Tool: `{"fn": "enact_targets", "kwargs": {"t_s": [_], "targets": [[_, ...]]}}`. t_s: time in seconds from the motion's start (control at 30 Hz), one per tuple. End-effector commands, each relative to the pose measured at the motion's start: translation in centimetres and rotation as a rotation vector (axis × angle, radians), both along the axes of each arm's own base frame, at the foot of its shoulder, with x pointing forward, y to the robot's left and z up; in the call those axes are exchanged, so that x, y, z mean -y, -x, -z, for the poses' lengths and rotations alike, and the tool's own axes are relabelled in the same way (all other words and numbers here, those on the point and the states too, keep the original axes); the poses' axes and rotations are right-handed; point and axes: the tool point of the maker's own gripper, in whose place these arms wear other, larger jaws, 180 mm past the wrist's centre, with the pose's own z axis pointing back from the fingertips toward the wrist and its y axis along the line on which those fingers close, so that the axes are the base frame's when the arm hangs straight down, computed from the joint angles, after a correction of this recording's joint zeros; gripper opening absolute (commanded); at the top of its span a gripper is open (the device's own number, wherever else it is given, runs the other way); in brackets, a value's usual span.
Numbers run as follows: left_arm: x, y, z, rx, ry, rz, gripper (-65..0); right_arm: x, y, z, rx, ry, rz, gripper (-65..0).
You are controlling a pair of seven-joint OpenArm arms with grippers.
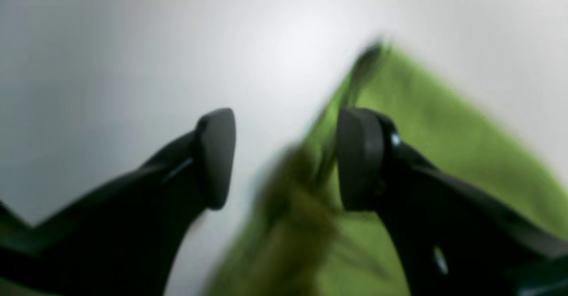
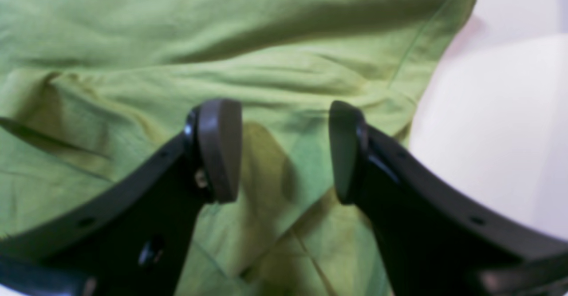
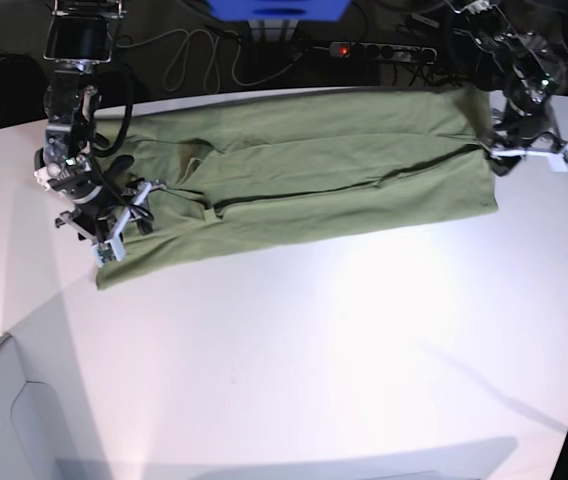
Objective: Fold the T-shirt properly
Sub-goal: 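Open both grippers and reposition the left gripper on the shirt end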
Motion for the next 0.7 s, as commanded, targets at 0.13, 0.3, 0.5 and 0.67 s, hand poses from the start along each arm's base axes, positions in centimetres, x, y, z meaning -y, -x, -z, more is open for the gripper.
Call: {"fn": "enact_targets", "kwargs": {"t_s": [0.13,0.3,0.5,0.67], "targets": [[0.8,-0.3,-0.3,0.013,-0.009,0.036,-30.0,0.1,-1.2,-1.5,0.057,-0.004,-0.008,-35.0],[1.1,0.3,0.0,-0.001,-0.006,0.036,-30.1,0.1,-1.2,-1.5,0.057,-0.004,-0.008,-35.0],[1.1,0.4,-1.1,0.018,-0.029,0.046,-30.1,0.1,-1.2,-1.6,0.059,-0.004,-0.008,-35.0],[2.0,-0.4,-4.2,0.092,-0.062,0.081,-30.1,0.1,-1.2,-1.6,0.059,-0.004,-0.008,-35.1]]}}
